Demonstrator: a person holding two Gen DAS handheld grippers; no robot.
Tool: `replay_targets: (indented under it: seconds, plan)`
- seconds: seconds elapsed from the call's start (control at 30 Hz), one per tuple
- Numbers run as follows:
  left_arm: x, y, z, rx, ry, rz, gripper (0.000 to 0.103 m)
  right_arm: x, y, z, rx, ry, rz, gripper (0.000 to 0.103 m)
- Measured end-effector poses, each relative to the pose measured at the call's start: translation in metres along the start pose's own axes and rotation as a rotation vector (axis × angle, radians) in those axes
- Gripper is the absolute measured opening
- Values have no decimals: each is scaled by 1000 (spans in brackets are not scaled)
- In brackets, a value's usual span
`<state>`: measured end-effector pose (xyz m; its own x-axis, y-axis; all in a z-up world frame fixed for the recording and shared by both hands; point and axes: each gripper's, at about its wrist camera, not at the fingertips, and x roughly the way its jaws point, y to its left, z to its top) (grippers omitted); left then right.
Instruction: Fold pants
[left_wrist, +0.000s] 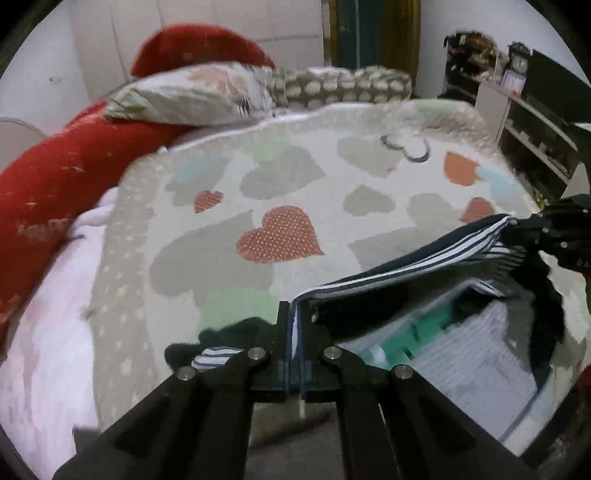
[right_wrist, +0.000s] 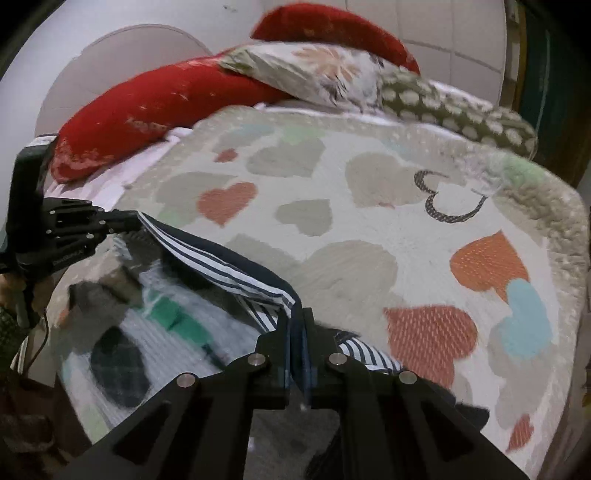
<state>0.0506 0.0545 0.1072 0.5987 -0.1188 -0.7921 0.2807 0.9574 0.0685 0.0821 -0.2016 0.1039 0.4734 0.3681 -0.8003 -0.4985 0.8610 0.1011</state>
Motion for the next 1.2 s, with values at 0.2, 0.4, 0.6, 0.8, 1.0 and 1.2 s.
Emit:
replay_targets:
  seconds: [0.2, 0.4, 0.6, 0.8, 1.0, 1.2]
  plan:
    - [-49, -15, -60, -54, -62, -3, 3, -35, 43, -56, -10, -41, 3, 5]
    - [-48, -26, -120, -153, -22, -21, 3, -32, 66, -120, 52, -27, 24, 5]
    - [-36, -36, -161, -189, 40, 22, 5, -24, 69, -159, 142, -27, 20, 10]
    - [-73, -20, -179, -266, 1, 27, 7, -72, 50, -179, 282, -126, 28, 31]
    - [-92, 13, -191, -446, -18, 18, 18, -102, -10, -185, 542, -222, -81, 67]
    - [-93, 35, -198, -582, -14, 7, 30, -55, -36, -176, 639, -141, -44, 48]
